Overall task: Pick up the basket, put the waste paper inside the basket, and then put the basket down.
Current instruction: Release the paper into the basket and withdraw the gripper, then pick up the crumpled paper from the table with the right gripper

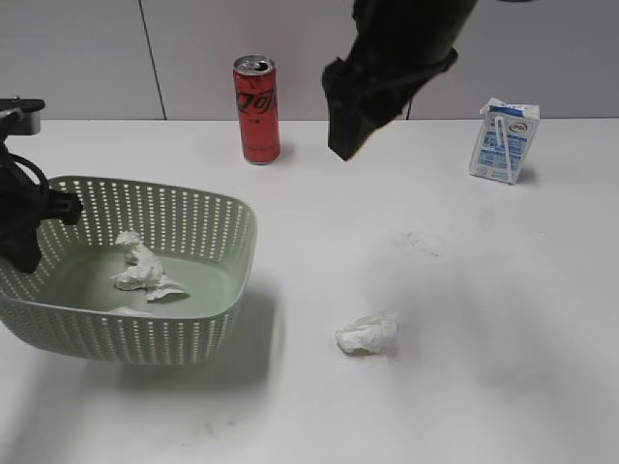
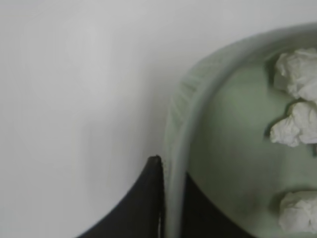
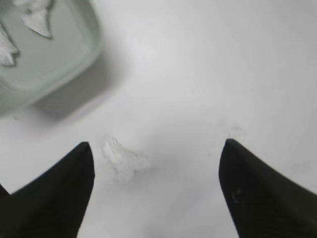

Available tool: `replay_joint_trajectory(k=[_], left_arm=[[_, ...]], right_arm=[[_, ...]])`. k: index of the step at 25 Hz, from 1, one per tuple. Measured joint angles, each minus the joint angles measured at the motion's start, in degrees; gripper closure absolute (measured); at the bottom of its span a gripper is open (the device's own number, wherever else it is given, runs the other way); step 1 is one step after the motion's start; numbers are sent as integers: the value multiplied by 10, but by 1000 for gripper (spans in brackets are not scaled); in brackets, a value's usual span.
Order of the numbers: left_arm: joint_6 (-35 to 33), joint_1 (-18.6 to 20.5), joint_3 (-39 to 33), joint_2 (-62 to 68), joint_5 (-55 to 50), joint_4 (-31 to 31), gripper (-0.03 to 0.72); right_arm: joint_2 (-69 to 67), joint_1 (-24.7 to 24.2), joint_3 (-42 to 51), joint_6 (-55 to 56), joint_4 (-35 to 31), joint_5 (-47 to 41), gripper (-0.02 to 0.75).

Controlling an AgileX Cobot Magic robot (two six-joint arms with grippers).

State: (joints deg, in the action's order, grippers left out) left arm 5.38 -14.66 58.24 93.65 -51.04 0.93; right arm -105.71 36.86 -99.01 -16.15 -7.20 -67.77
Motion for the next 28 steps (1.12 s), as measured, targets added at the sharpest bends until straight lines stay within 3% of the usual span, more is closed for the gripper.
replay_joint_trajectory(k=[4,10,15,21,25,28], left_arm=[[0,37,0,0,-15,-19,688],[0,67,0,0,-21,-25,688],[0,67,0,0,-20,-20,688],[0,67,0,0,-20,-19,688],[0,67,0,0,-20,-19,688],[0,67,0,0,-18,-19,688]], right_arm=[[0,-4,115,40,0,3,167],[-36,-4,291,53,-16,209,176],[-81,-2,306,50,-14,282,179],[-120,4,306,47,-16,275,213],[-121,5,303,47,-22,263,328],[-121,6,303,47,-27,251,541]])
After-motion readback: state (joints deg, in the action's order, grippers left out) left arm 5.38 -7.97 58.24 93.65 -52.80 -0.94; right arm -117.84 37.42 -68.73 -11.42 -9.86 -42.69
